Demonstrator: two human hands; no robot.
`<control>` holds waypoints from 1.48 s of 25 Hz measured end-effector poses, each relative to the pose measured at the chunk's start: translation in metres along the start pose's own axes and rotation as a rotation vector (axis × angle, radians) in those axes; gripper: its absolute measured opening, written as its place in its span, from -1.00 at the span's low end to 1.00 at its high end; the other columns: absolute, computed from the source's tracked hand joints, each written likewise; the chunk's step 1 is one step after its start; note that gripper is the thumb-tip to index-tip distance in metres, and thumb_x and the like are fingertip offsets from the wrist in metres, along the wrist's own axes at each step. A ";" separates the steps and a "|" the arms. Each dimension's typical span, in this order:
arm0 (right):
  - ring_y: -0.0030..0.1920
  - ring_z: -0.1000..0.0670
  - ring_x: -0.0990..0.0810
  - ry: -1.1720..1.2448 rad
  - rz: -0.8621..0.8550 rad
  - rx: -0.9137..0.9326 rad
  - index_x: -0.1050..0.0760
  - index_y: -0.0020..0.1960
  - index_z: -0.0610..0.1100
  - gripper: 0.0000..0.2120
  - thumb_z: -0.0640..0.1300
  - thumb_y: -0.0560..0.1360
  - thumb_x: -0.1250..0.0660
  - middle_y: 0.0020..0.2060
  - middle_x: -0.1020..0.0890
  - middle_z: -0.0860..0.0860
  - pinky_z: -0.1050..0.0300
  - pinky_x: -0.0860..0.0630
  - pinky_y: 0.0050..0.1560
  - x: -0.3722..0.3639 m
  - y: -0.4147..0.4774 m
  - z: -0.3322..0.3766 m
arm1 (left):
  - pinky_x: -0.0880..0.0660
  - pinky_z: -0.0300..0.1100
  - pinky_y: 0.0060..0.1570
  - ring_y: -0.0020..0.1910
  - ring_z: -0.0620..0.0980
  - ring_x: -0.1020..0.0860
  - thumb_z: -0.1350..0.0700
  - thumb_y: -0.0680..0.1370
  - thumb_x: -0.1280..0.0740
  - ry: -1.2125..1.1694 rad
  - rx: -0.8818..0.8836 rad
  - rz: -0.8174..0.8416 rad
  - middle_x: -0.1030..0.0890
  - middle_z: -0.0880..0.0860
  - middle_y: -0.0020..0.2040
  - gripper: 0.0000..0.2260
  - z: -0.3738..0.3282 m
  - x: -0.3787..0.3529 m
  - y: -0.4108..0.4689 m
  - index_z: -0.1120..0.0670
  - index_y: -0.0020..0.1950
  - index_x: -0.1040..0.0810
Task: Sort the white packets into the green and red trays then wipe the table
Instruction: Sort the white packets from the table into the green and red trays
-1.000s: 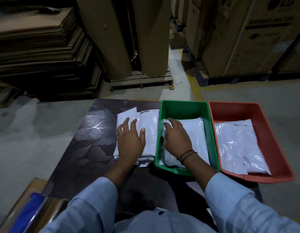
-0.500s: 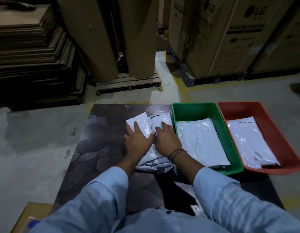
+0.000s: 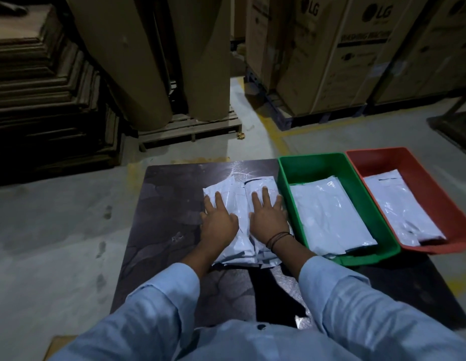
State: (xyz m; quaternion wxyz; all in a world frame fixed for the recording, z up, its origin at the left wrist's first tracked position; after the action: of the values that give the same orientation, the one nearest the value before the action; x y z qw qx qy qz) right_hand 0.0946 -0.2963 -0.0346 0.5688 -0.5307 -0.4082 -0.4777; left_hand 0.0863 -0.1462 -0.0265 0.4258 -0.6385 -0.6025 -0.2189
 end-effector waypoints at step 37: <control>0.51 -0.28 -0.16 0.119 -0.287 -0.079 -0.17 0.55 0.00 -0.43 -0.06 0.57 -0.19 0.58 -0.12 -0.11 -0.30 -0.28 0.36 0.119 -0.045 -0.376 | -0.34 0.14 0.36 0.53 0.35 -0.15 0.10 0.63 -0.14 -0.015 -0.185 -0.090 0.04 0.12 0.66 -0.39 -0.340 -0.142 -0.068 0.01 0.66 0.01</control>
State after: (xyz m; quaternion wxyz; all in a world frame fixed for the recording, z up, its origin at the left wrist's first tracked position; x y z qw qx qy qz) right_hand 0.0601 -0.6821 0.0521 0.4967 -0.4596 -0.4264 -0.6002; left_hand 0.0751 -0.5102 0.0642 0.3503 -0.6492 -0.6108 -0.2877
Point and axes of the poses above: each hand's wrist, its own y-axis towards the middle knuckle, its own x-axis out of the back of the hand, z = x × y, the point moved 8 cm from there along y, towards the middle knuckle
